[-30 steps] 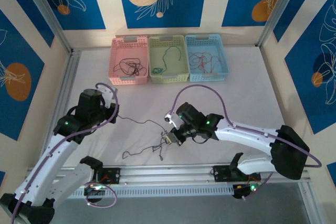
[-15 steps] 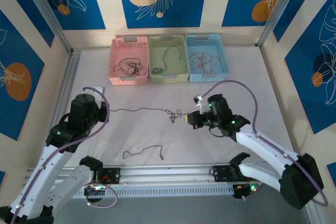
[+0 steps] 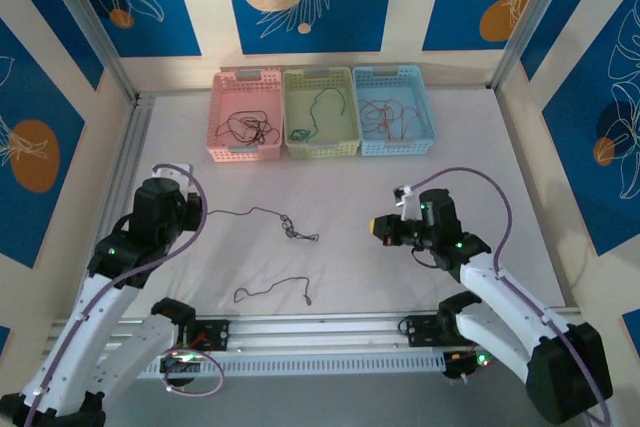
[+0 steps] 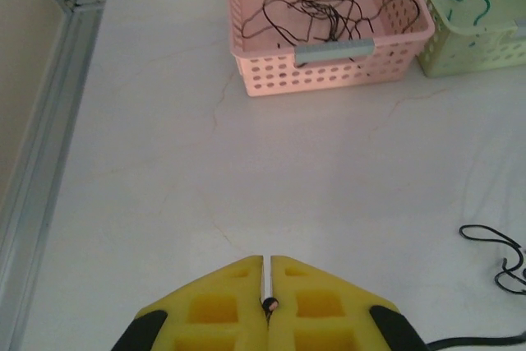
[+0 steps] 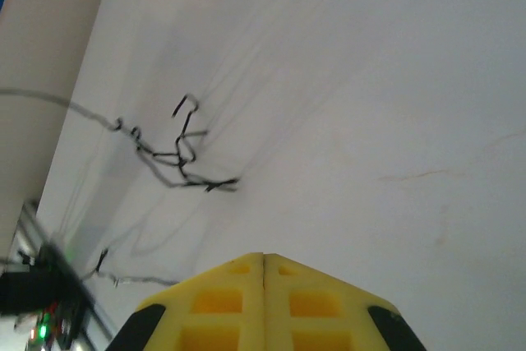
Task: Untangle the cables
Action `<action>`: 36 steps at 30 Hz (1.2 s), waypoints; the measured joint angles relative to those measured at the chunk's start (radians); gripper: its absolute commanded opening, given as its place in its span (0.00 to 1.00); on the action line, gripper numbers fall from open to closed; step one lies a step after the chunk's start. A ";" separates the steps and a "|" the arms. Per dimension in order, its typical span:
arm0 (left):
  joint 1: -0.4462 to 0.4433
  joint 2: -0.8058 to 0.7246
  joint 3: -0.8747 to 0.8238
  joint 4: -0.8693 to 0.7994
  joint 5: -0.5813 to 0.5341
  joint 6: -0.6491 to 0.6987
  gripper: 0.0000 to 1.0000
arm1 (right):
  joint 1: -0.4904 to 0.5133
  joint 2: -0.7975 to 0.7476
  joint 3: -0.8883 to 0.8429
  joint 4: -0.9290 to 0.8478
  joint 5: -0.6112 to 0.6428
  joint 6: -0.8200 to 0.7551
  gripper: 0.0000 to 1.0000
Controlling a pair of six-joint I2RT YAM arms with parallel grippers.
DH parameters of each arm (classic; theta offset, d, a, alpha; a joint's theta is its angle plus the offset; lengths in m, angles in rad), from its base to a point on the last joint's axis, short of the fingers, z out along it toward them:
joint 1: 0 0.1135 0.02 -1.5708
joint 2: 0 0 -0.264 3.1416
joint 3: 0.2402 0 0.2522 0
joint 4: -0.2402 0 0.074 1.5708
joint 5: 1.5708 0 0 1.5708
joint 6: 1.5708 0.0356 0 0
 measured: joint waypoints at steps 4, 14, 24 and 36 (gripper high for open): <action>0.000 0.021 0.000 0.000 0.034 0.004 0.00 | 0.068 0.072 0.021 0.021 -0.003 -0.009 0.37; 0.000 0.031 0.000 0.000 0.093 0.007 0.00 | 0.239 0.380 0.225 0.013 0.001 -0.079 0.52; 0.000 0.032 0.000 0.001 0.119 0.006 0.00 | 0.388 0.703 0.498 -0.133 0.064 -0.256 0.57; 0.000 0.032 0.000 0.002 0.122 0.006 0.00 | 0.525 0.880 0.636 -0.343 0.309 -0.510 0.28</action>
